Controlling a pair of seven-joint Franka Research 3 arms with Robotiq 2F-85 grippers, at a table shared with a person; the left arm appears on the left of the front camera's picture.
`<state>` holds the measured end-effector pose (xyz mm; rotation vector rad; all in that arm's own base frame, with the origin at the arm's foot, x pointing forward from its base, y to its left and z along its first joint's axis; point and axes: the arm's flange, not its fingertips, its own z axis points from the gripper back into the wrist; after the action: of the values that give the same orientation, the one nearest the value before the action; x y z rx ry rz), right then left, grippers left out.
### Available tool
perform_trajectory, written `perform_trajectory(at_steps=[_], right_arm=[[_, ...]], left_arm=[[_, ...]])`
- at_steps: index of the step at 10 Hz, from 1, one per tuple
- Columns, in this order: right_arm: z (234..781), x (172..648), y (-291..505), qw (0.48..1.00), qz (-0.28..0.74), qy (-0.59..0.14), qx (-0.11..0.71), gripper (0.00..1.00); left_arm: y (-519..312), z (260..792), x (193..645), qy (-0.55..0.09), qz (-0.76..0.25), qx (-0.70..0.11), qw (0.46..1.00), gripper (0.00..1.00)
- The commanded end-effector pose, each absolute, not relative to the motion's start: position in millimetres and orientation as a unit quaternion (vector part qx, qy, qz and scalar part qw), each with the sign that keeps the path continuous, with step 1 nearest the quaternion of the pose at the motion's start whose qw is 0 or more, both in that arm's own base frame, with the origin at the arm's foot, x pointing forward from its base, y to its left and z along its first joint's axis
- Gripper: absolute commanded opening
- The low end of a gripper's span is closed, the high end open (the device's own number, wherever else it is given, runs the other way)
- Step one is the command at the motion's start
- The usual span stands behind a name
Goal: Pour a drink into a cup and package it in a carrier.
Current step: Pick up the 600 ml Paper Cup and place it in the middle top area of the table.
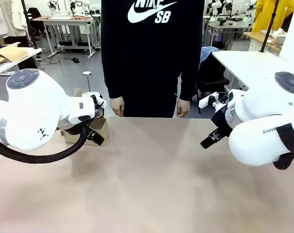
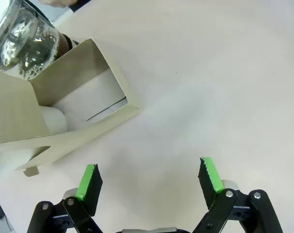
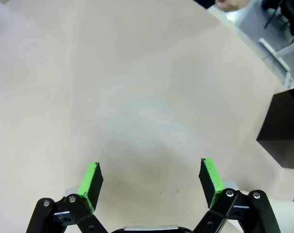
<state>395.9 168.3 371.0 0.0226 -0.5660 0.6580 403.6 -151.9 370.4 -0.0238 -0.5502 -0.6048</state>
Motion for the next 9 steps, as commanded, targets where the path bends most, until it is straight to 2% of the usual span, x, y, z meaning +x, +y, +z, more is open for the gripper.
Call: perform_trajectory(at_steps=[1,9], right_arm=[[371.0,395.9,168.3,0.907,0.319,-0.274,0.011,1.0],[370.9,395.9,168.3,0.907,0.319,-0.274,0.011,1.0]], left_arm=[[-151.9,370.3,403.6,-0.268,-0.294,-0.012,0.918,1.0],[-151.9,370.3,403.6,-0.268,-0.294,-0.012,0.918,1.0]])
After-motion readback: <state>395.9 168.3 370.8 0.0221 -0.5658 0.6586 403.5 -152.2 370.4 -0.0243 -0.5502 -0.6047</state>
